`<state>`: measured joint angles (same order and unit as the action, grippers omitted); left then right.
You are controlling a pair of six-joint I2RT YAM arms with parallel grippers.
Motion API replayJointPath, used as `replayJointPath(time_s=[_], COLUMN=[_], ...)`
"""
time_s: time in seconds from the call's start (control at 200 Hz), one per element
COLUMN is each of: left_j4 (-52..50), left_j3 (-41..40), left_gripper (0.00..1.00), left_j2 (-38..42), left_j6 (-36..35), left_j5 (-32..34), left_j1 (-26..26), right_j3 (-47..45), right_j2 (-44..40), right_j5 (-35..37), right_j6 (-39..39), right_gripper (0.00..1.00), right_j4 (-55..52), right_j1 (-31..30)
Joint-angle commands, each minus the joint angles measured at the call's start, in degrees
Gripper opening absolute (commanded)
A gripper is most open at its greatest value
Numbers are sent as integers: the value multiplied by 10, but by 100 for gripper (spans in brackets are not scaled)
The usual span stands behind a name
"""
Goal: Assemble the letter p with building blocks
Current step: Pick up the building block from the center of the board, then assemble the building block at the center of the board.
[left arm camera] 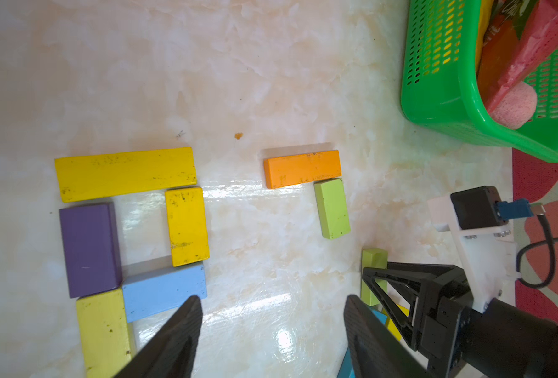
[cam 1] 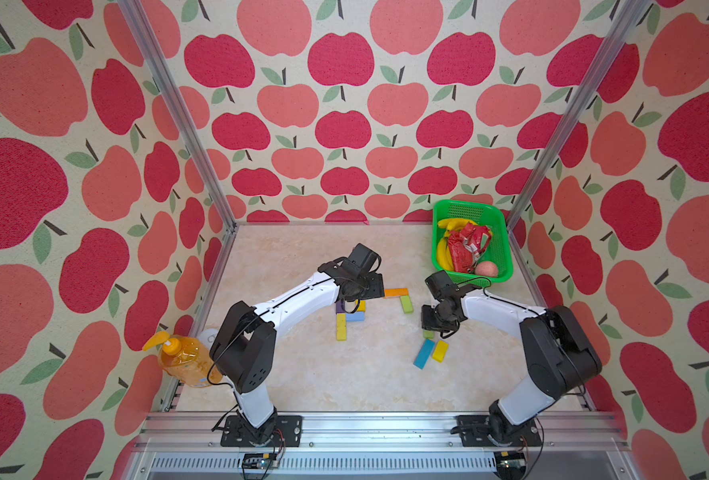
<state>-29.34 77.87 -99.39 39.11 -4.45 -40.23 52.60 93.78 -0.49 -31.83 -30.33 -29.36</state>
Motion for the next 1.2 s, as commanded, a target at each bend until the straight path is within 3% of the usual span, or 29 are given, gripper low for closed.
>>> replayJointPath(time_s=[0.0, 0.07, 0.29, 0.46, 0.815, 1.19], left_j4=[-8, -9, -11, -2, -12, -4], left_j3=[-24, -38, -81, -111, -113, -112], left_gripper=[71, 71, 70, 70, 70, 69], left_j2=[30, 42, 74, 99, 119, 93], left_j6=[6, 11, 25, 33, 30, 33], left_j5=[13, 17, 20, 11, 16, -1], left_j1=[5, 8, 21, 34, 47, 49], right_j3=[6, 29, 149, 206, 232, 231], right_j2=[13, 6, 2, 57, 136, 167], right_j5=[9, 16, 18, -13, -32, -18], right_j6=[17, 34, 81, 91, 76, 64], right_gripper=[10, 4, 3, 6, 8, 14], right_j4=[-11, -19, -52, -47, -14, 6], right_j1=[-4, -4, -20, -37, -89, -96])
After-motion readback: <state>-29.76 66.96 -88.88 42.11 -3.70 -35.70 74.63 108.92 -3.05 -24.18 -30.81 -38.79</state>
